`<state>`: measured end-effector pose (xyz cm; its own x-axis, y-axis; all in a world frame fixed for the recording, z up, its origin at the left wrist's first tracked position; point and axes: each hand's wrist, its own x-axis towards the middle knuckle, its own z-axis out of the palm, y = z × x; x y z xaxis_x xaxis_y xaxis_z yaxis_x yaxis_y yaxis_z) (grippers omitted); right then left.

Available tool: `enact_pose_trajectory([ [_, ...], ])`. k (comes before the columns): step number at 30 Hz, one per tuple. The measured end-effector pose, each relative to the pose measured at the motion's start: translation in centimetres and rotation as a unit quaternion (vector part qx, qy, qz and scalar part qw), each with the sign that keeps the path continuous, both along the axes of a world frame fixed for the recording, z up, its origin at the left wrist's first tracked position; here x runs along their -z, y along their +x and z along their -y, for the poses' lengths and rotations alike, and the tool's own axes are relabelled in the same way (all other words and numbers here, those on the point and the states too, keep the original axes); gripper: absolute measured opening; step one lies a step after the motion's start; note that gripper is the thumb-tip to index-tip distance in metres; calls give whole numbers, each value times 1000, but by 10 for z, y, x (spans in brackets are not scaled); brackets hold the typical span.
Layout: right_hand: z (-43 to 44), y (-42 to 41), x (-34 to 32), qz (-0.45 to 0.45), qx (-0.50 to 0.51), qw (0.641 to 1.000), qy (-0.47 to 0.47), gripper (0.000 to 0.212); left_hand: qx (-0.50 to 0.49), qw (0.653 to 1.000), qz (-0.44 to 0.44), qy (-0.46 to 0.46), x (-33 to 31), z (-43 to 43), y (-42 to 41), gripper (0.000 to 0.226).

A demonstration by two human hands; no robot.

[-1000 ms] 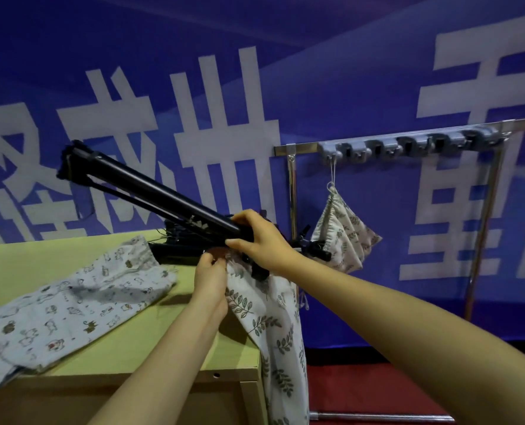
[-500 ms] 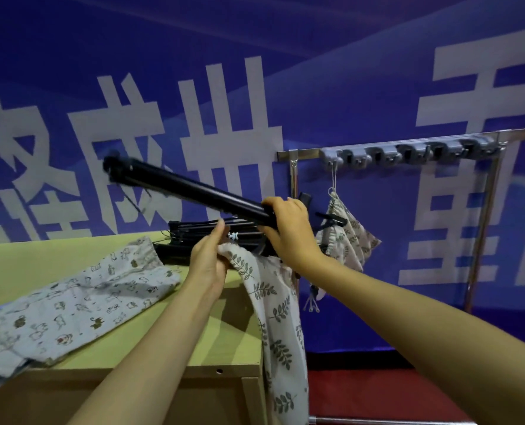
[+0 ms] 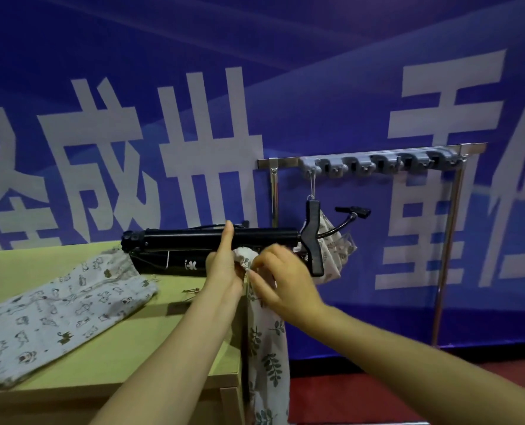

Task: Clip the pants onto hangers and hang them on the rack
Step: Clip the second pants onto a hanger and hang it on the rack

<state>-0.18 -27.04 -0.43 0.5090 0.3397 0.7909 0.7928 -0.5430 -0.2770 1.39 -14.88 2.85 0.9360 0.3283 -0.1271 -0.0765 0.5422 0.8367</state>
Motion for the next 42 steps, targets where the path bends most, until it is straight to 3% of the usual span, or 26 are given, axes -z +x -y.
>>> enact_pose_trajectory([
  [1, -6, -4, 3, -143, -39, 985, 82, 32, 13, 1000, -2, 4, 2, 1, 1, 56],
  [2, -11, -7, 1, -293, -82, 932, 194, 42, 22, 1000, -3, 11, 4, 2, 0, 61],
  [4, -21, 2, -3, -480, -139, 772, 393, 58, 14, 999, -2, 35, 6, 7, -2, 72],
  [7, -31, 14, -14, -518, -208, 594, 579, 47, 6, 997, -3, 81, 8, 11, -7, 71],
  [9, -34, 14, -21, -500, -261, 521, 641, 33, 17, 996, 15, 82, 8, 10, -9, 60],
  [11, -34, 15, -29, -484, -286, 485, 669, 23, 43, 995, 35, 80, 9, 4, -13, 60],
  [15, -23, 28, -45, -444, -247, 476, 717, 31, 44, 997, 8, 68, 20, -17, -21, 58],
  [19, -2, 38, -54, -407, -208, 478, 750, 16, 22, 998, -35, 49, 23, -41, -25, 57],
  [21, 6, 41, -54, -396, -187, 494, 751, 18, 7, 998, -27, 53, 19, -44, -26, 62],
  [24, 18, 44, -51, -400, -155, 534, 729, 20, -21, 997, -33, 69, 13, -47, -19, 95],
  [26, 24, 42, -48, -401, -148, 552, 716, 17, -21, 997, -25, 76, 10, -48, -13, 100],
  [28, 29, 40, -46, -401, -158, 556, 710, 16, -10, 996, -25, 84, 6, -46, -9, 93],
  [30, 32, 39, -44, -406, -158, 562, 703, 17, 1, 997, -21, 78, 3, -45, -12, 71],
  [35, 31, 42, -38, -432, -146, 613, 646, 14, -12, 997, -28, 71, 13, -50, -8, 21],
  [39, 16, 40, -33, -449, -181, 628, 609, 14, -10, 995, -21, 98, 12, -45, -10, 17],
  [42, 17, 37, -41, -418, -150, 666, 599, 24, 12, 977, -12, 210, 10, -41, -16, 27],
])
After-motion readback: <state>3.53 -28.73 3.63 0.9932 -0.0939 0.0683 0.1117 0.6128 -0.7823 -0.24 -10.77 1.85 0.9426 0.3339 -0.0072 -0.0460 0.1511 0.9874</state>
